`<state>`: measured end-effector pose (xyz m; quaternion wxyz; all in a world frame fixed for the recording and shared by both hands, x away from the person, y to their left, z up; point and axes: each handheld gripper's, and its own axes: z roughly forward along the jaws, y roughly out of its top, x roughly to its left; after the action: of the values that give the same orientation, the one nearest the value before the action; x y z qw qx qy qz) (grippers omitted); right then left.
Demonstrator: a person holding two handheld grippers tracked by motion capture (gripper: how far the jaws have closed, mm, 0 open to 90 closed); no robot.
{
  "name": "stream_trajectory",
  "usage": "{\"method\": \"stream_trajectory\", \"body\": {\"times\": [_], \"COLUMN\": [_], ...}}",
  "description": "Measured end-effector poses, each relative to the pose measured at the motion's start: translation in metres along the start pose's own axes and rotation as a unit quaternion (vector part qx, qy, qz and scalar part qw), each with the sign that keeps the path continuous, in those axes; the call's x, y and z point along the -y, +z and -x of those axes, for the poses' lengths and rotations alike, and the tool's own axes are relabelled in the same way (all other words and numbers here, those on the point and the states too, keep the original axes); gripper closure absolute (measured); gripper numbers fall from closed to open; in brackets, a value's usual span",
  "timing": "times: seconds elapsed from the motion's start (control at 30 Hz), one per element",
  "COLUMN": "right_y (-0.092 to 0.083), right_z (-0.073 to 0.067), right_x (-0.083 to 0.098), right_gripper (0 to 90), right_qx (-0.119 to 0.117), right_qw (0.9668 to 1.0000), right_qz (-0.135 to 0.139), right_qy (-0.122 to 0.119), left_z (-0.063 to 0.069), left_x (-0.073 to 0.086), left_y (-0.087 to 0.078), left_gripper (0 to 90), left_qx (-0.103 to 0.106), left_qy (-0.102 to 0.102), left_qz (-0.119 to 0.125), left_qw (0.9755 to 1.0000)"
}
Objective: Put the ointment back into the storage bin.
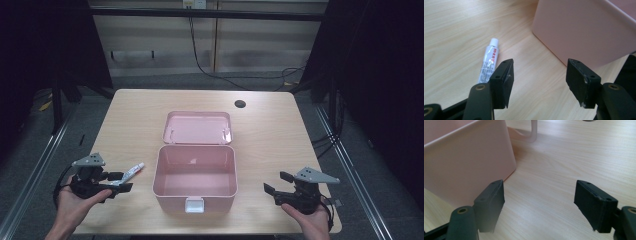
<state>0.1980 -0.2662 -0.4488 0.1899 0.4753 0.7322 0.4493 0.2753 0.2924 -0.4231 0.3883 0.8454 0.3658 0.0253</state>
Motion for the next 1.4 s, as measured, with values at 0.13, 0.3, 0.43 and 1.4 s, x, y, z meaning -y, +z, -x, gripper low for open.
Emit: {"method": "stream_trajectory", "body": {"times": [0.13, 0.3, 0.43, 1.4], "right_y": [-0.001, -0.001, 0.000, -0.001], "right_z": [0.000, 0.000, 0.000, 0.004], "right_x": [-0.001, -0.001, -0.001, 0.001], "right_gripper": [22.9, 21.6, 17.6, 16.6], "right_qx": [-0.003, -0.010, -0.020, -0.048], "right_qw": [1.0000, 0.9999, 0.9997, 0.9987], "right_qz": [0.007, 0.005, -0.006, -0.017], "right_qy": [-0.002, 0.000, -0.010, -0.008], "left_z": [-0.001, -0.001, -0.003, -0.024], "left_x": [-0.008, -0.018, -0.027, -0.070], "left_y": [-0.003, -0.005, -0.001, 0.030], "left_gripper": [41.4, 42.7, 47.8, 59.6], "left_qx": [-0.015, -0.033, -0.036, -0.060], "left_qy": [0.010, 0.023, 0.022, 0.062], "left_qz": [-0.011, -0.034, -0.064, -0.202], "left_qw": [0.9998, 0.9986, 0.9971, 0.9756]}}
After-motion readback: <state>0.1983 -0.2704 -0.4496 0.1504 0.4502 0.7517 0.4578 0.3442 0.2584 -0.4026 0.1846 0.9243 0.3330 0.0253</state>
